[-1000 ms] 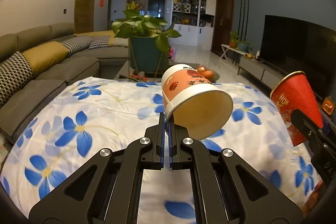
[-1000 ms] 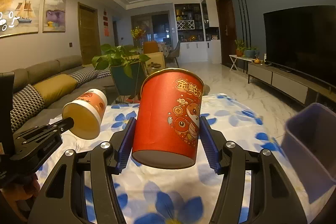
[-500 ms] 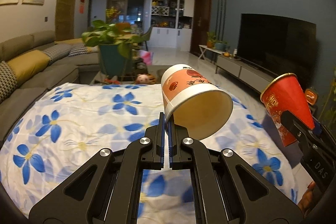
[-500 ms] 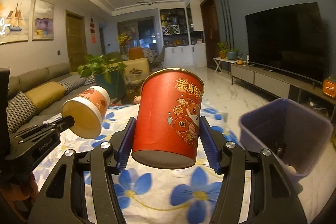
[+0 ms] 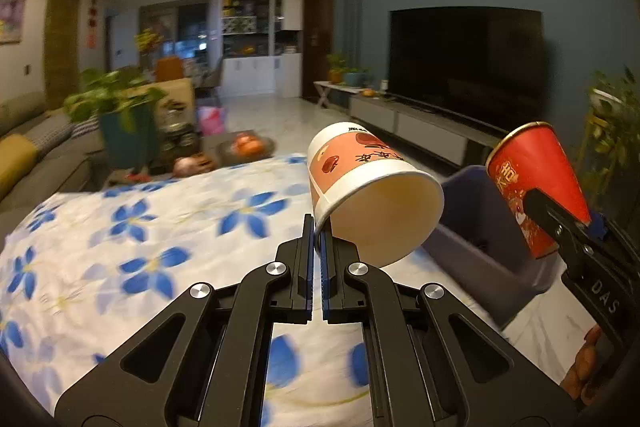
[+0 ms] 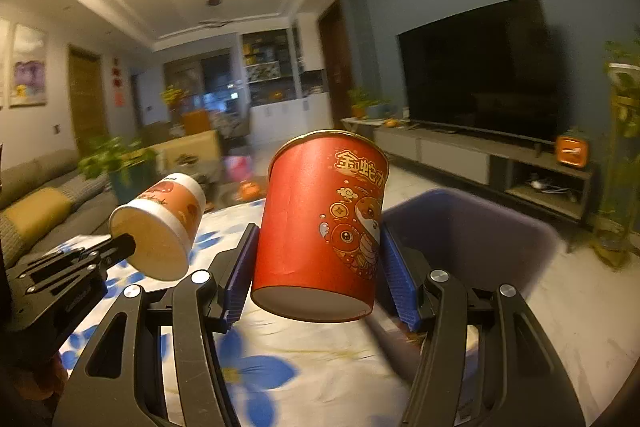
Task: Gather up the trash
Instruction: 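Carry the red cup and white-and-orange cup in both tools over the grey bin, then open both tools to drop both cups into the grey bin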
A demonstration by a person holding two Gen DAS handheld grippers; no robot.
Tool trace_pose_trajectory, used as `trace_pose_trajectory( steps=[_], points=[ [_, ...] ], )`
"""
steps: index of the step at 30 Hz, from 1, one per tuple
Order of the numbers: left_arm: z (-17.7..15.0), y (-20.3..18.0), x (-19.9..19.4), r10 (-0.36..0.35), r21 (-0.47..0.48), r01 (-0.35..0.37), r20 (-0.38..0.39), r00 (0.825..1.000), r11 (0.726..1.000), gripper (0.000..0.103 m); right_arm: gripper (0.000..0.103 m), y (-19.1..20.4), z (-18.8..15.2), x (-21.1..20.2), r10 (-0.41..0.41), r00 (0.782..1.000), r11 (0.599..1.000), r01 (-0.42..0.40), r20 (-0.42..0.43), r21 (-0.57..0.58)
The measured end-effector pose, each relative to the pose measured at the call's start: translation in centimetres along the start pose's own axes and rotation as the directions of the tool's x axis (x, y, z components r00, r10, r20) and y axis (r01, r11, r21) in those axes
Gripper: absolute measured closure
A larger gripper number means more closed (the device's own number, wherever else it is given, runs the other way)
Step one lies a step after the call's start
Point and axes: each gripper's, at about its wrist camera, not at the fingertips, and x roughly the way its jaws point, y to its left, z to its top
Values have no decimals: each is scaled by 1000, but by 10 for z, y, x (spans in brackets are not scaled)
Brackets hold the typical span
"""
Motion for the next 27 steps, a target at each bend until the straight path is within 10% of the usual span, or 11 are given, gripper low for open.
trace_pose_trajectory(
  steps=[11,27],
  points=[
    [15,-80,49,-183,49,184,-6,983,982,101,45,-67,7,5,-162,986,985,160,34,63],
    [9,-115,99,-247,69,251,-52,968,966,101,44,-87,4,19,-202,979,976,197,41,88]
  ],
)
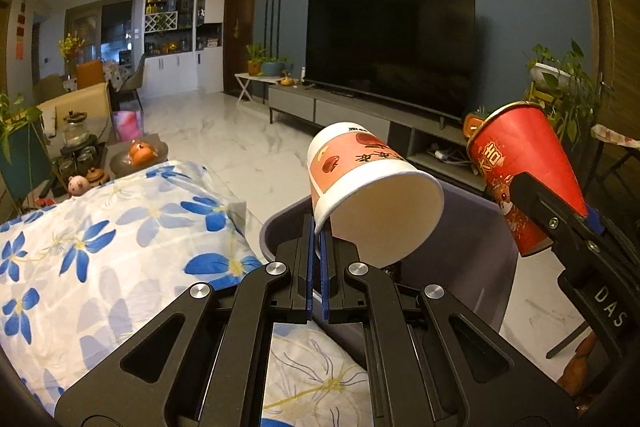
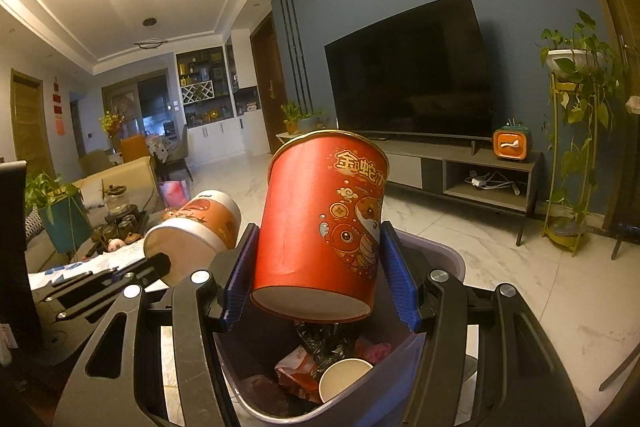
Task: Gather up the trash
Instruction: 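Open both tools to drop both cups into the grey bin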
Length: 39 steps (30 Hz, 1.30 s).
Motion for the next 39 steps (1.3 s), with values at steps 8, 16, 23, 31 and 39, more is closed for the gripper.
trace_pose_trajectory(
  steps=[8,16,23,31,39],
  points=[
    [-3,1,16,-16,-6,15,-20,1000,1000,101,44,-3,-1,6,-1,1000,1000,1,-4,3],
    [-5,2,25,-34,-17,34,-27,999,999,101,44,-6,2,14,8,1000,1000,-8,-11,4],
    [-8,3,30,-89,-18,89,-25,996,996,81,24,-8,3,13,22,1000,999,-23,13,26],
    [-11,19,9,-21,-54,22,18,1000,998,20,14,-5,2,4,-3,1000,1000,3,7,-9],
    [-30,32,-45,136,-25,-136,37,990,990,6,6,13,-12,-15,-36,999,995,33,-32,-92]
  ],
)
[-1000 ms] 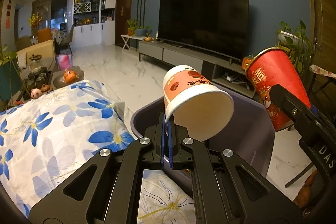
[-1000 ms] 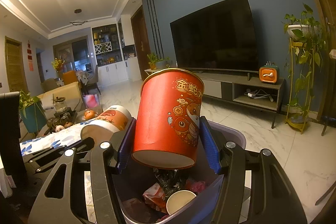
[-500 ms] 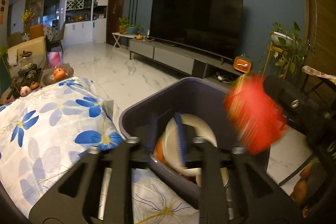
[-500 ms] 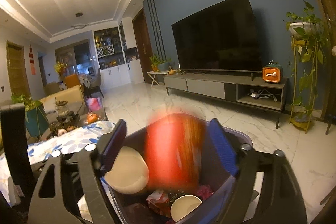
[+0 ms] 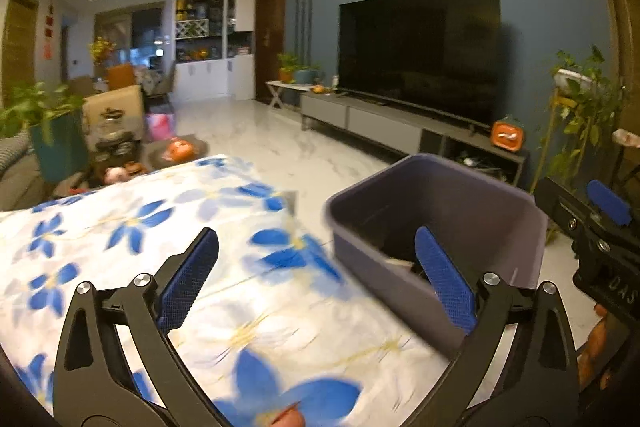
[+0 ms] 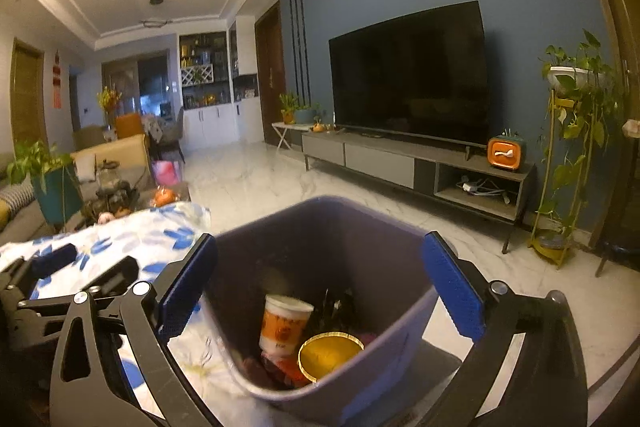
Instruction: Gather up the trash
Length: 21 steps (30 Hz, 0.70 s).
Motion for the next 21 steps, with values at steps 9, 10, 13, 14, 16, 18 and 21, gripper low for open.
trace_pose_trajectory(
  steps=[9,10,13,14,16,18,21],
  points=[
    [-17,35,-71,99,-57,-98,12,995,994,6,6,34,-15,-42,10,999,997,-13,-38,-70],
    [-19,39,-80,108,-67,-107,12,994,992,6,6,37,-15,-48,10,999,997,-13,-35,-73],
    [-23,48,-105,122,-86,-120,21,992,989,6,6,45,-18,-67,30,999,997,-32,-26,-74],
    [-24,50,-116,132,-90,-130,22,991,987,6,6,47,-19,-74,39,999,997,-41,-27,-70],
    [-27,55,-131,145,-93,-142,27,989,986,6,6,51,-19,-87,60,998,996,-62,-25,-68],
    [-32,58,-148,154,-101,-150,28,988,984,6,6,57,-19,-102,65,998,995,-66,-13,-75],
    [-38,61,-172,157,-119,-151,41,987,981,6,6,70,-21,-127,74,997,992,-72,8,-103]
  ],
)
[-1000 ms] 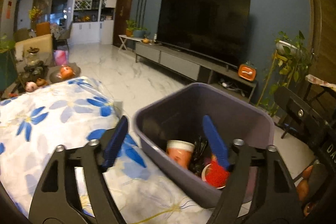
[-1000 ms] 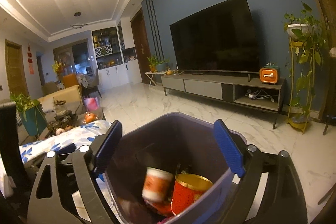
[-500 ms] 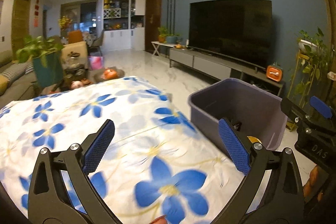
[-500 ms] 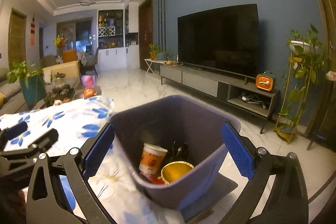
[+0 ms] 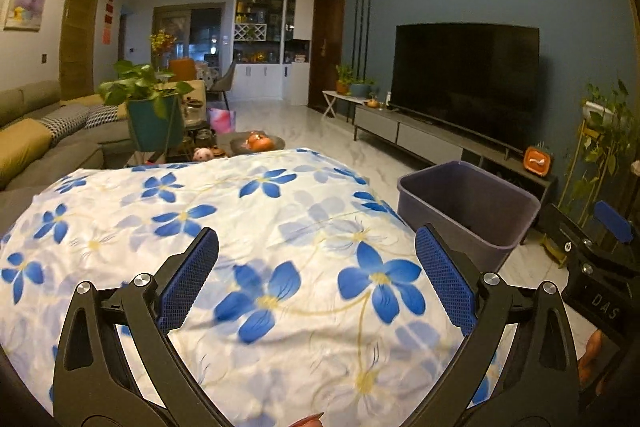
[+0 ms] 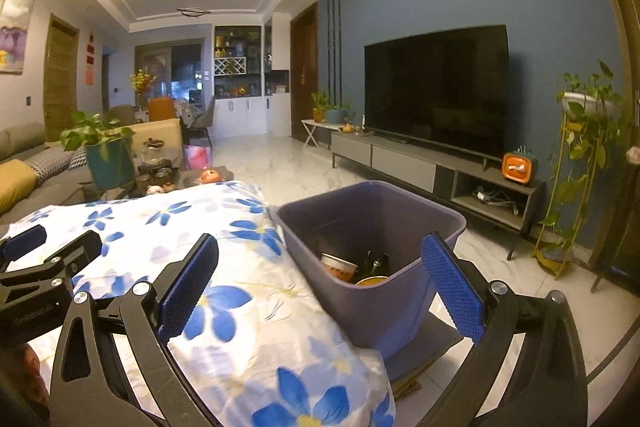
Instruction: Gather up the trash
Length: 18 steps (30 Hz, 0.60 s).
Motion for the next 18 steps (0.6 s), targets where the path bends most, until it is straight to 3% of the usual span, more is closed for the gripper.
trace_pose_trajectory(
  steps=[18],
  points=[
    [-25,21,-77,23,-9,-23,37,999,1000,6,6,34,-13,-80,45,998,998,-43,35,-43]
  ],
)
